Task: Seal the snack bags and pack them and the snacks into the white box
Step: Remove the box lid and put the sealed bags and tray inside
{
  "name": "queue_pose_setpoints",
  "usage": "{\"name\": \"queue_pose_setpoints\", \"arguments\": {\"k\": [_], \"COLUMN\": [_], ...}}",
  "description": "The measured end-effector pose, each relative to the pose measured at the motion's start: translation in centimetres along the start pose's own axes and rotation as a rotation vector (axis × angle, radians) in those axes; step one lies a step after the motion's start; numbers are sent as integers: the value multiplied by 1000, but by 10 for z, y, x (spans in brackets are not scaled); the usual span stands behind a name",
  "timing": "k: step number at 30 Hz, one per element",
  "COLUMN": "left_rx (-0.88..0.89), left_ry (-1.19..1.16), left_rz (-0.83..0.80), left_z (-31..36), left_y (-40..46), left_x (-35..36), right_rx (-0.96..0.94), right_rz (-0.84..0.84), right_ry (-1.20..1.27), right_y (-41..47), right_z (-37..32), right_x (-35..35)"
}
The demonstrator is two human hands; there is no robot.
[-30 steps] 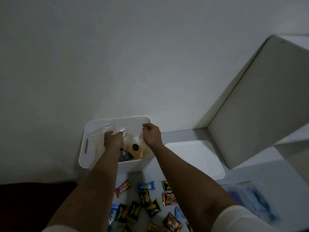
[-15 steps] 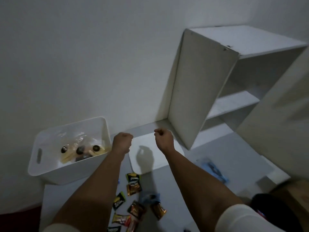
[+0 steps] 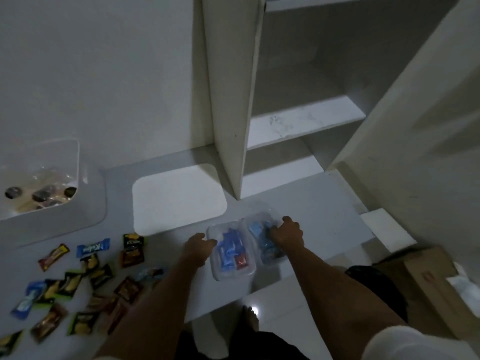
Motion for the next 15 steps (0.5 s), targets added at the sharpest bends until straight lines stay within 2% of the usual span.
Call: {"name": "queue_pose_setpoints", "arguments": {"k": [2,4,10,15], "left_rx": [-30,-56,-70,-159], "left_ry": [-69,-95,-144,-315], "left_rz": [32,-17,-17,15], "left_z": [-10,-17,-20,-27], "left_y": [-4,-7,-13,-19], "left_x": [12,26,29,22], "right_rx": [-16,-37,-84,-153], "right_rz": [-93,-153,-50,-12], "right_ry": [-4,13,89,186], "right_y": [8,12,25,30], "right_z": [16,24,27,-6], "right_x": [7,12,-9,-31]}}
Point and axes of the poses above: each hand's wrist, its own y-axis towards the middle knuckle, its own x-axis out of the palm, z = x × y, the point moved 8 cm from there along y, towards the middle knuckle, and after that the axes turned 7 degrees about y, right-handed, at the moved point
